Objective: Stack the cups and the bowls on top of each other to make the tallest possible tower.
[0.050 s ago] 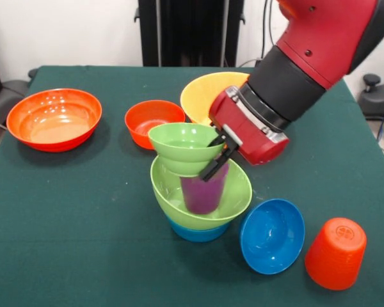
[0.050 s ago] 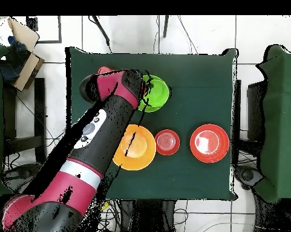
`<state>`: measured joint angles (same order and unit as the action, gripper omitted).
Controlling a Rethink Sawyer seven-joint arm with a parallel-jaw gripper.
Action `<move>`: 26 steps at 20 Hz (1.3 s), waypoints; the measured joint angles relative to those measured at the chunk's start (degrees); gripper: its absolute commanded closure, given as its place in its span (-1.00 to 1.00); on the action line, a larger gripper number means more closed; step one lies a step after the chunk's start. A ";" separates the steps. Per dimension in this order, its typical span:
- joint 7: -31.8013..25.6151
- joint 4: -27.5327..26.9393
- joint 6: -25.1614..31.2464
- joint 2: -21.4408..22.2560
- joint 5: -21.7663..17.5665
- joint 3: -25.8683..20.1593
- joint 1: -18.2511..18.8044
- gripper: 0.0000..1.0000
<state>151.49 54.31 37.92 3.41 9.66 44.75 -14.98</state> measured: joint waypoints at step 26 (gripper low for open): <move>0.00 1.72 0.12 6.23 -0.04 -8.82 3.74 1.00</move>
<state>151.49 56.03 38.05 9.64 9.61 35.93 -11.24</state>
